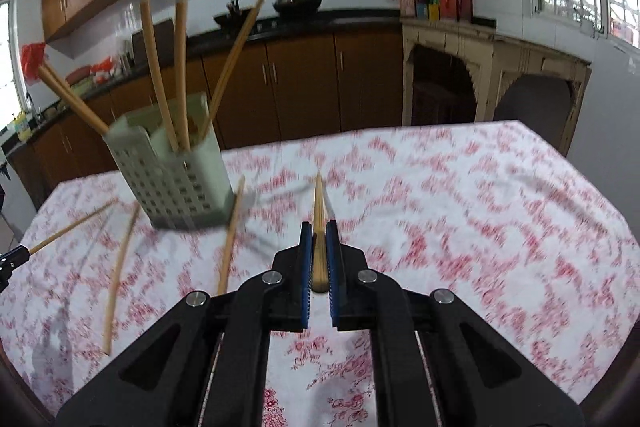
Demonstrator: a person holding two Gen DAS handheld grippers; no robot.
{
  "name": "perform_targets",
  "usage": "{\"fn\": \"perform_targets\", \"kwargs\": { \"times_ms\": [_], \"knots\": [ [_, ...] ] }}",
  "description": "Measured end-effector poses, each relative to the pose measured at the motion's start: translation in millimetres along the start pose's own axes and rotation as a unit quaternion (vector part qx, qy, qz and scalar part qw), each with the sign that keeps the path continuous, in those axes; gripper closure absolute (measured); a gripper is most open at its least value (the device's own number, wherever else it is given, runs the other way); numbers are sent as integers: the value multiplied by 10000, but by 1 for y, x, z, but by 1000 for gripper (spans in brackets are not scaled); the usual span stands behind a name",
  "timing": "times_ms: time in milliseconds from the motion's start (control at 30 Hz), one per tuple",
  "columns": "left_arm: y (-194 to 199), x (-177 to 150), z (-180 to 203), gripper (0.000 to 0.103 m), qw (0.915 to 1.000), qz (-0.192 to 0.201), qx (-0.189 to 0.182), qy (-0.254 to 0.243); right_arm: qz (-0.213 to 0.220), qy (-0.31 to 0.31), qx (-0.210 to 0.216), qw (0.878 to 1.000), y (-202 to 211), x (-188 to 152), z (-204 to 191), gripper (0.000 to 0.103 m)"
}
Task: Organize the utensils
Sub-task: 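Lift the left tool's chopstick over the holder while the right tool carries its own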
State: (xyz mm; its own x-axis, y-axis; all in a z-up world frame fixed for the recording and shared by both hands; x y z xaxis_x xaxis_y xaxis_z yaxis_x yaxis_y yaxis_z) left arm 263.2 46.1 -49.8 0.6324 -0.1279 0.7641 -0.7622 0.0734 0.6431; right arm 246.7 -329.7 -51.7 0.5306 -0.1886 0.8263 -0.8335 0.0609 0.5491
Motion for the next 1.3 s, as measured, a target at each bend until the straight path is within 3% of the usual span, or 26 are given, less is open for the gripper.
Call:
{"fn": "perform_targets", "kwargs": {
  "times_ms": [400,1000,1300],
  "knots": [
    [57,62,-5,96,9941,1038,-155,258,819,-24,337,9961,49,47,-11,95],
    [75,81,1,96,9908,1293,-250,325,1096,-46,578,9923,68,63,-26,96],
    [111,109,23,96,9844,1617,-659,215,1223,-53,1263,9844,105,87,-44,96]
  ]
}}
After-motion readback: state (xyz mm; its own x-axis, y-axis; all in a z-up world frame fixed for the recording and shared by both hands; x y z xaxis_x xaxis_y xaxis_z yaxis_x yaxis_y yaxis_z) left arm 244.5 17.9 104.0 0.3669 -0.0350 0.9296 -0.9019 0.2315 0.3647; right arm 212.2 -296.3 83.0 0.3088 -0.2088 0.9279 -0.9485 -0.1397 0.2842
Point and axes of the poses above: each gripper's, at about its wrist camera, not at the fingertips, and y roughly against the way its jaws point, z to its right, x to its top, the point moved 5 cm from there along -y, roughly the way its jaws point, and after that the axes turned 1 degree about -y, right-handed, at the moved point
